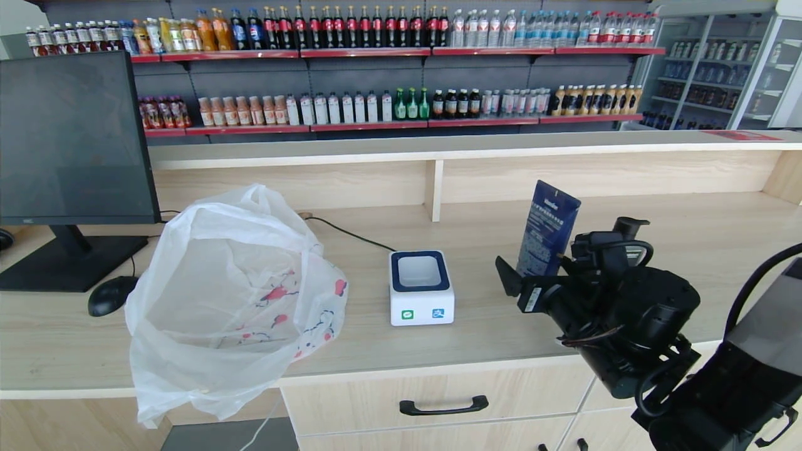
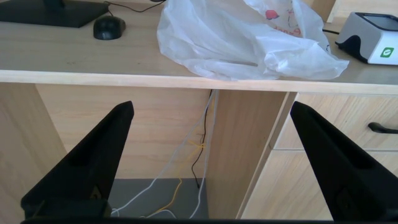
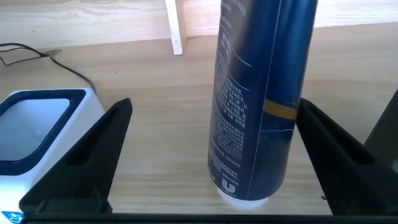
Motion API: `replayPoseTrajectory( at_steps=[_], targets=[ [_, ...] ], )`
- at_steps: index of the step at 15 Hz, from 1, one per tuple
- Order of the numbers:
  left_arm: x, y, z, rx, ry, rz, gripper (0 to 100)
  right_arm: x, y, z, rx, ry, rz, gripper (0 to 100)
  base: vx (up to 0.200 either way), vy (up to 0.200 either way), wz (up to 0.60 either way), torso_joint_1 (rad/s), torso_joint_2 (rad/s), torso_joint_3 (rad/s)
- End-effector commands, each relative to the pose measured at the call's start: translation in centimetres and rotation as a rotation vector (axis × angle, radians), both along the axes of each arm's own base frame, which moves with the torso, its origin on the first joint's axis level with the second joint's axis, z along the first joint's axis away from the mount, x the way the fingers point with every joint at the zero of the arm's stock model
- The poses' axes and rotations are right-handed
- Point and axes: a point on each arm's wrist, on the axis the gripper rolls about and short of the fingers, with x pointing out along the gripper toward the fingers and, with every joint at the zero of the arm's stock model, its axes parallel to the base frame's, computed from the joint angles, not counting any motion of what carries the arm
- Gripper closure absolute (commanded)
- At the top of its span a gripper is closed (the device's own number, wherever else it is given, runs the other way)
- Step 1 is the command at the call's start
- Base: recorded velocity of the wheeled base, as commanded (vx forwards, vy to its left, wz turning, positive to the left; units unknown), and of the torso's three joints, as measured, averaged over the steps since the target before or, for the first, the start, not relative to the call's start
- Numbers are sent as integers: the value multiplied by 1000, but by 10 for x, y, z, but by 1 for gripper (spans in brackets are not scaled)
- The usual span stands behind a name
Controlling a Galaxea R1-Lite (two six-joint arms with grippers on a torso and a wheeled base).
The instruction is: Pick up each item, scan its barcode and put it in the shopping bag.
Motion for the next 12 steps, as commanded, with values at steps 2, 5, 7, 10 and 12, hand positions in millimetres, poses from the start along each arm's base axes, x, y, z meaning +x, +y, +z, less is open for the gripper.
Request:
replayPoseTrajectory(
  at_steps=[2, 5, 7, 10, 12],
  targets=[
    [0, 0, 0, 0, 0, 1, 0, 5, 3, -4, -3, 2, 0, 0, 0, 0, 0, 0, 0, 0],
    [0, 0, 0, 0, 0, 1, 0, 11, 5, -2, 2, -15, -2, 0, 0, 0, 0, 0, 0, 0],
    [0, 0, 0, 0, 0, 1, 0, 19, 5, 2, -1, -40, -15, 0, 0, 0, 0, 0, 0, 0],
    [0, 0, 0, 0, 0, 1, 0, 24, 2, 1, 3, -44, -29, 0, 0, 0, 0, 0, 0, 0],
    [0, 0, 0, 0, 0, 1, 0, 27, 4, 1, 4, -49, -29, 0, 0, 0, 0, 0, 0, 0]
  ],
)
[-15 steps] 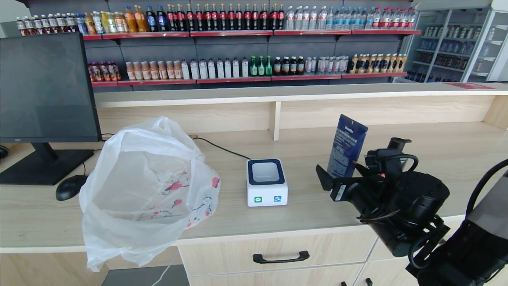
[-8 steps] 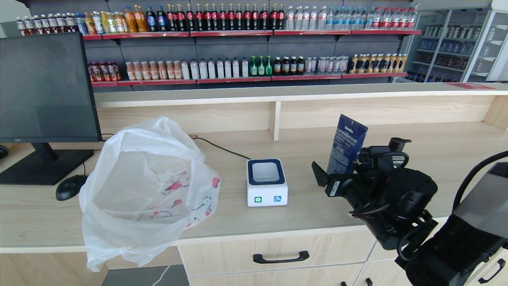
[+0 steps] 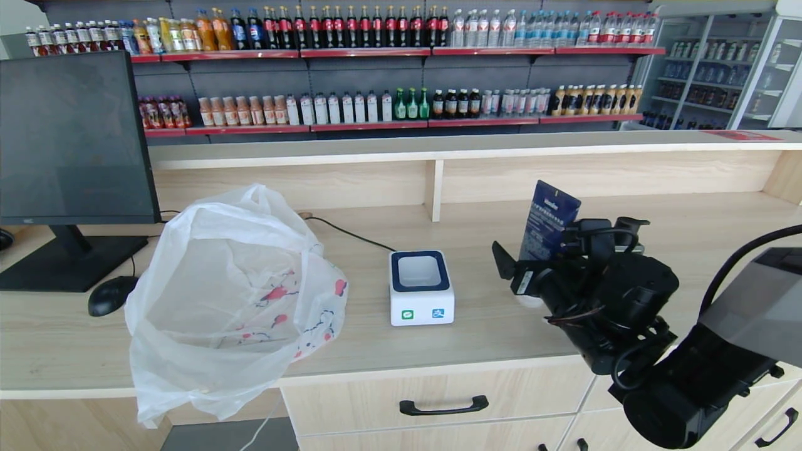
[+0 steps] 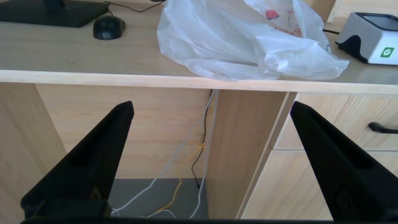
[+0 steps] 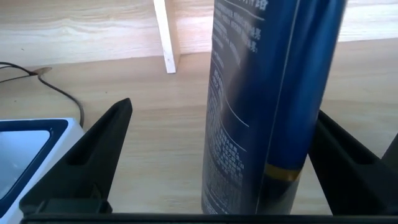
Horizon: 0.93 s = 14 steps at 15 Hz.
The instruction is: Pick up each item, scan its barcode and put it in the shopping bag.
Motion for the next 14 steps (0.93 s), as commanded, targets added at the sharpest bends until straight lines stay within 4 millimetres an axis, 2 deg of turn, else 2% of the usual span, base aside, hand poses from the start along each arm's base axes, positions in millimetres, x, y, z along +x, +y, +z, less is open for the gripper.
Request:
replayPoseTrajectory(
  at_steps=[1, 14],
  targets=[
    [0, 0, 0, 0, 0, 0, 0, 4, 2, -1, 1, -6, -1, 0, 0, 0, 0, 0, 0, 0],
    [0, 0, 0, 0, 0, 0, 0, 8, 5, -12, -2, 22, 38, 0, 0, 0, 0, 0, 0, 0]
  ],
)
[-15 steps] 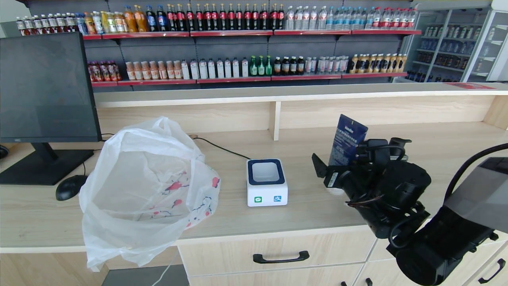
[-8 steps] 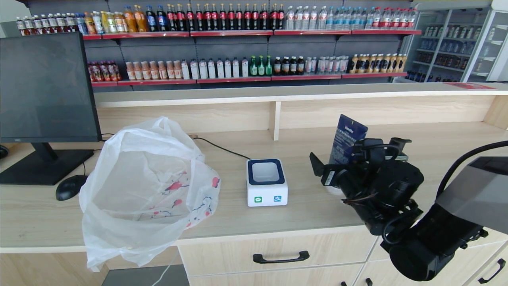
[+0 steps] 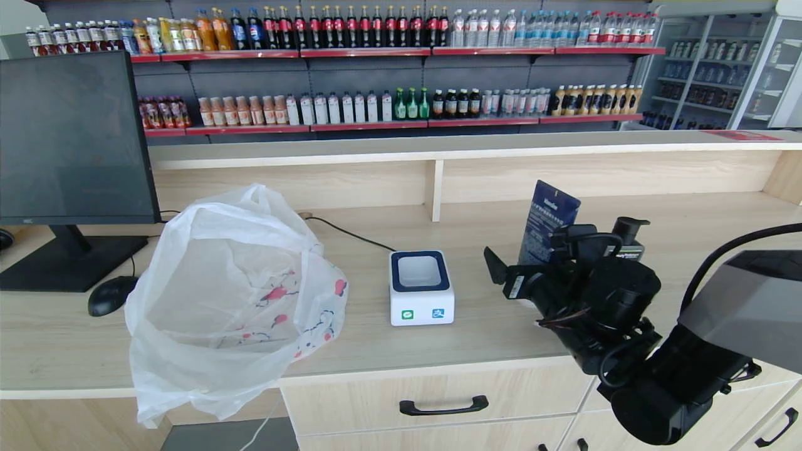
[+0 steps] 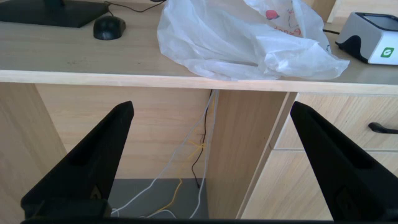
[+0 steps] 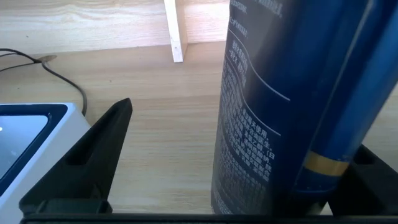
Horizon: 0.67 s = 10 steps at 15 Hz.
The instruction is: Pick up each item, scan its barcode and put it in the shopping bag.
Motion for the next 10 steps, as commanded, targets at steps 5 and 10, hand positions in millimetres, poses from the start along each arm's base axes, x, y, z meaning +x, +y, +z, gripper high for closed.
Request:
replayPoseTrajectory(
  at_steps=[5, 10],
  targets=[
    [0, 0, 0, 0, 0, 0, 0, -1, 1, -2, 19, 9, 5, 100, 0, 0, 0, 0, 0, 0],
    [0, 0, 0, 0, 0, 0, 0, -3, -1, -3, 14, 18, 3, 100, 0, 0, 0, 0, 0, 0]
  ],
)
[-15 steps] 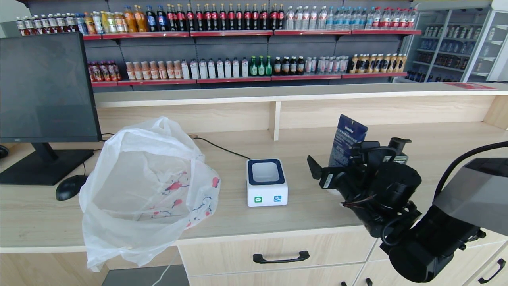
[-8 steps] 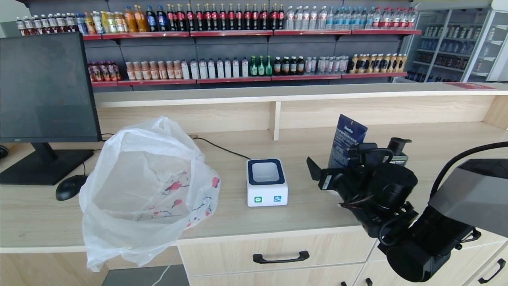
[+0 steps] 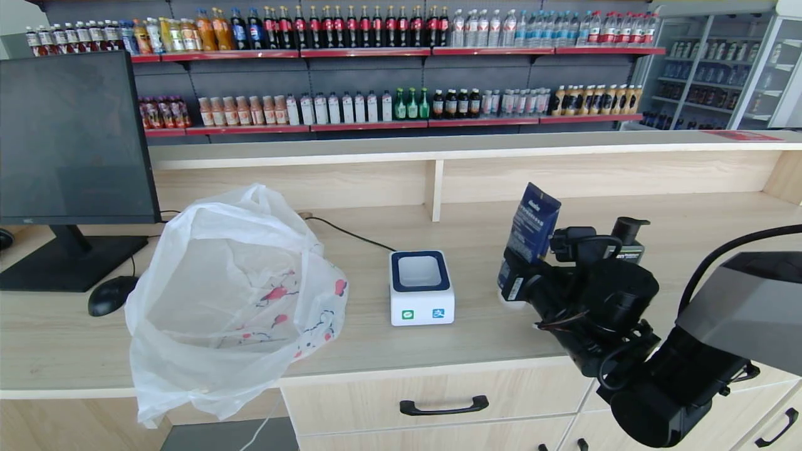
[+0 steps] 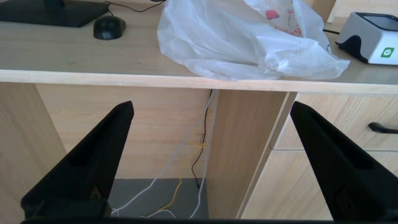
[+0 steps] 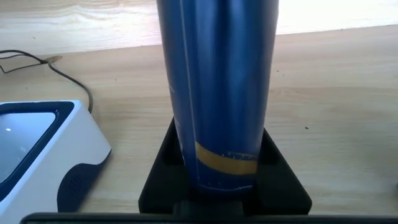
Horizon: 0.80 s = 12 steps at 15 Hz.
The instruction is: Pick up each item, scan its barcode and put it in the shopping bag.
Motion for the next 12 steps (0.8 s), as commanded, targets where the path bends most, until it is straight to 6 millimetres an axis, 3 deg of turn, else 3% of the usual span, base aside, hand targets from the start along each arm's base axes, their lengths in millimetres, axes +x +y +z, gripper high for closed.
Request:
replayPoseTrajectory(
  at_steps=[1, 9, 12],
  targets=[
    [0, 0, 0, 0, 0, 0, 0, -3, -1, 1, -3, 4, -1, 100, 0, 0, 0, 0, 0, 0],
    [0, 0, 0, 0, 0, 0, 0, -9, -4, 23, 29, -53, 2, 100, 0, 0, 0, 0, 0, 0],
    [0, 0, 0, 0, 0, 0, 0, -18, -8, 40, 50, -94, 7, 100, 0, 0, 0, 0, 0, 0]
  ],
)
